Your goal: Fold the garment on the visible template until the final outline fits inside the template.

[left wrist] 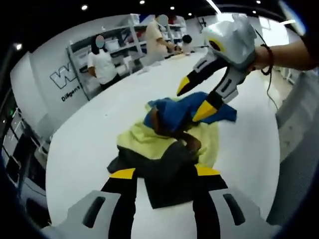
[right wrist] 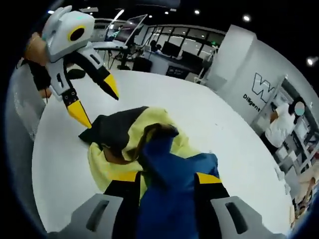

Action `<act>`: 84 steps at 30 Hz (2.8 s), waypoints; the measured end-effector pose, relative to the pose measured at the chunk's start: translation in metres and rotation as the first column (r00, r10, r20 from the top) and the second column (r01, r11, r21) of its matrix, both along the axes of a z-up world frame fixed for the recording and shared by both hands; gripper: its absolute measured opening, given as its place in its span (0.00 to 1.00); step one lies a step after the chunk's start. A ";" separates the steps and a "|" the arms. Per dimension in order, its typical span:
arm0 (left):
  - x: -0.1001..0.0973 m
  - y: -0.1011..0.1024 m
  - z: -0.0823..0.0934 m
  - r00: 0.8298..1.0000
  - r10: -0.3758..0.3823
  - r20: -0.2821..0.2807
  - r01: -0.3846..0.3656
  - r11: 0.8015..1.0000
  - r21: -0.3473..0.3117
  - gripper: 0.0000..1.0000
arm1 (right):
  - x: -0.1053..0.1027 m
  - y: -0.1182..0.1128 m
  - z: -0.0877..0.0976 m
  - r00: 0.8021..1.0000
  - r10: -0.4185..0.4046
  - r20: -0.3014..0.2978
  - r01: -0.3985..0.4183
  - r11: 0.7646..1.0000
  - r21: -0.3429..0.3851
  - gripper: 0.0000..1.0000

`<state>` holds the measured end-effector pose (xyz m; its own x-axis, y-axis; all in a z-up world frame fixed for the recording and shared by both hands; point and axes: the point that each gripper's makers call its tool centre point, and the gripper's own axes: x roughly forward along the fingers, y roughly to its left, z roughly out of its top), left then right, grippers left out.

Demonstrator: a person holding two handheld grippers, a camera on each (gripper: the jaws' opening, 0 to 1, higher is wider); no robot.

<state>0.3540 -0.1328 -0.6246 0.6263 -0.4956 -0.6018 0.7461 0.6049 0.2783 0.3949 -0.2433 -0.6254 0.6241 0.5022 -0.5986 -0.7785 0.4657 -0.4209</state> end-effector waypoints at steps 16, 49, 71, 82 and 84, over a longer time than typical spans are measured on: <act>0.015 -0.003 -0.024 0.999 0.039 -0.013 -0.039 0.999 0.036 0.25 | 0.012 0.011 -0.015 0.970 0.191 0.147 -0.144 0.949 -0.282 0.08; 0.024 0.045 0.057 0.975 0.196 -0.107 -0.217 0.943 -0.253 0.02 | 0.018 -0.023 0.091 0.989 -0.136 -0.055 0.146 0.935 0.323 0.00; 0.090 0.074 0.109 0.966 0.214 -0.144 -0.247 0.930 -0.272 0.03 | 0.055 -0.047 0.133 0.968 -0.187 -0.167 0.238 0.895 0.377 0.00; 0.157 0.077 0.085 0.944 0.243 -0.225 -0.300 0.915 -0.270 0.03 | 0.102 -0.065 0.105 0.863 -0.279 -0.420 0.458 0.784 0.419 0.00; 0.171 0.076 0.078 0.953 0.227 -0.200 -0.272 0.932 -0.238 0.03 | 0.114 -0.068 0.099 0.866 -0.306 -0.396 0.463 0.790 0.402 0.00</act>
<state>0.5254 -0.0569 -0.5467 0.6523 -0.4893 -0.5789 0.5835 0.8116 -0.0285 0.5091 -0.3110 -0.5268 0.6594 0.5241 -0.5389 -0.5384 0.8296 0.1481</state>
